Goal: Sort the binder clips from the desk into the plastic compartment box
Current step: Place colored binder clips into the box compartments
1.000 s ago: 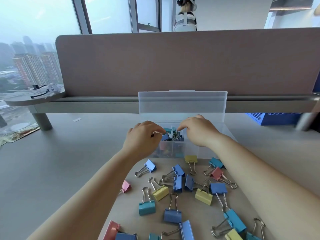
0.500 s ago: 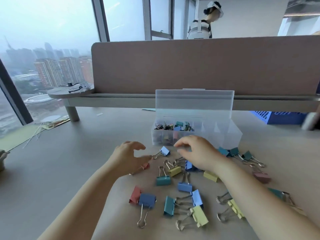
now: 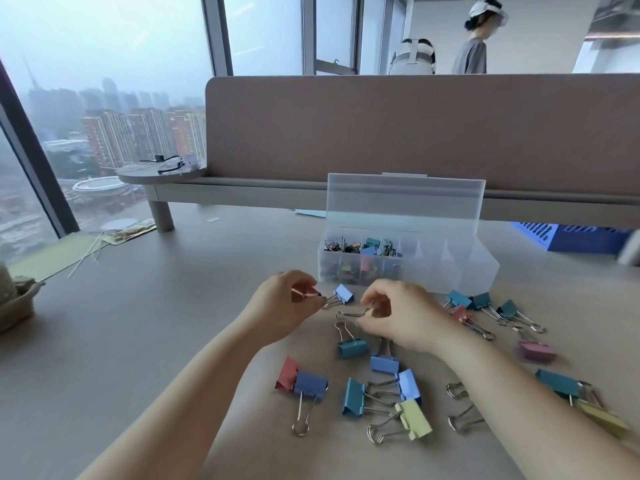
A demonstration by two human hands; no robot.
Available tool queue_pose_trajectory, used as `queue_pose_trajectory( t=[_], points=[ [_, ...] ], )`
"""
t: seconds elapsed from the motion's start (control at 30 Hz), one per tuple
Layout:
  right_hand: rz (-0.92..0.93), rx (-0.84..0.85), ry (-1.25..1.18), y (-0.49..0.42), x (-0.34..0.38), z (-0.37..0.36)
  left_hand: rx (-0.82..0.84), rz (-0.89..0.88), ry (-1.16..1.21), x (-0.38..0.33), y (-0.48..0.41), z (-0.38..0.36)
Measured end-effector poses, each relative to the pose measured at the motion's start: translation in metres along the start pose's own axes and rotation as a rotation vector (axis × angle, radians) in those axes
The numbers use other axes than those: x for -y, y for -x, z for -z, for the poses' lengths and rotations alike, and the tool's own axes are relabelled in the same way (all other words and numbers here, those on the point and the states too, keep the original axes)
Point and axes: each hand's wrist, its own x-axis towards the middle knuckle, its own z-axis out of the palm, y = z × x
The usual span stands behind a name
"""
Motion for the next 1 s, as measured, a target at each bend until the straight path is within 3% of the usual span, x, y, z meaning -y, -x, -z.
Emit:
queue_pose_trajectory(
  t=[0.1,0.23,0.3,0.5,0.83,0.93,1.0],
  points=[
    [-0.073,-0.116,-0.278,-0.006,-0.005,0.005,-0.027,-0.032,0.041,-0.004,-0.002,-0.006],
    [-0.206,-0.157,-0.852,-0.012,-0.011,0.014,-0.058,-0.082,0.005,-0.013,-0.008,-0.019],
    [-0.264,-0.175,-0.99,-0.013,-0.017,0.02,-0.046,-0.112,-0.033,-0.017,-0.013,-0.026],
    [-0.341,-0.144,-0.921,-0.019,-0.034,0.025,0.011,-0.15,-0.225,-0.016,-0.017,-0.04],
    [-0.361,-0.111,-0.944,-0.014,-0.033,0.033,-0.015,-0.163,-0.272,-0.021,-0.017,-0.043],
    [-0.305,-0.099,-0.89,-0.012,-0.031,0.039,-0.03,-0.101,-0.096,-0.025,-0.017,-0.04],
    [-0.278,-0.075,-0.597,-0.009,-0.032,0.043,0.008,0.047,0.302,-0.03,-0.016,-0.034]
  ],
)
